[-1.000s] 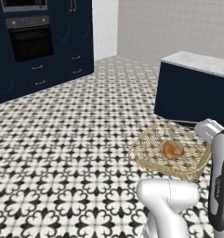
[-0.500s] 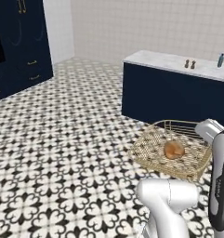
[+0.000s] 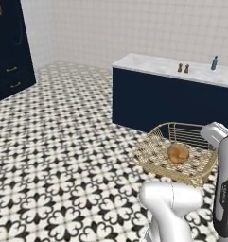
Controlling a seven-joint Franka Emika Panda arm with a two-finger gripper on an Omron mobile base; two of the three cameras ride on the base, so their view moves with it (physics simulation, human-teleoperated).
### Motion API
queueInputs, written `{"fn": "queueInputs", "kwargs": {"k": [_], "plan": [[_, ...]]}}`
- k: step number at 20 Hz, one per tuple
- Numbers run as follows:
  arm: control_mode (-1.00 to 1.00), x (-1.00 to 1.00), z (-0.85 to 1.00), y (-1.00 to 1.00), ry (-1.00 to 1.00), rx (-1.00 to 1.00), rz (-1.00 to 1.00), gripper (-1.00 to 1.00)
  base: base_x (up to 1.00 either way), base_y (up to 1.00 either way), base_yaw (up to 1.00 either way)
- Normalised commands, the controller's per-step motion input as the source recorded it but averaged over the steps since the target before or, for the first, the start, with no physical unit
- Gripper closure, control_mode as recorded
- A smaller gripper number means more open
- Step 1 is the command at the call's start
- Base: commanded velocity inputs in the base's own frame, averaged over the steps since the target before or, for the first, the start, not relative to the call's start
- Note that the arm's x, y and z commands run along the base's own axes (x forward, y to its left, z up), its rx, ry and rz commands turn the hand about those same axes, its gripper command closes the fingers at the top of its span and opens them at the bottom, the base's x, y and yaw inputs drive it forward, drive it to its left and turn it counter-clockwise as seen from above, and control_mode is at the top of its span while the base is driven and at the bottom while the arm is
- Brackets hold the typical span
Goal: Open the cabinet, pick up the bread from the cabinet and place it in the basket. Then move the basket to the dining counter.
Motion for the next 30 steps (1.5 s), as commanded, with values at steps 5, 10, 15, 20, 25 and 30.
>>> {"fn": "queueInputs", "kwargs": {"k": [5, 10, 15, 20, 25, 30], "plan": [[1.0, 0.0, 0.0, 0.0, 0.0, 0.0, 0.0, 1.0, 1.0, -0.23, 0.12], [1.0, 0.0, 0.0, 0.0, 0.0, 0.0, 0.0, 1.0, 1.0, -0.46, 0.18], [1.0, 0.0, 0.0, 0.0, 0.0, 0.0, 0.0, 1.0, 1.0, 0.17, -0.02], [1.0, 0.0, 0.0, 0.0, 0.0, 0.0, 0.0, 1.0, 1.0, 0.61, -0.1], [1.0, 0.0, 0.0, 0.0, 0.0, 0.0, 0.0, 1.0, 1.0, 0.27, -0.16], [1.0, 0.0, 0.0, 0.0, 0.0, 0.0, 0.0, 1.0, 0.97, 0.0, -0.25]]}}
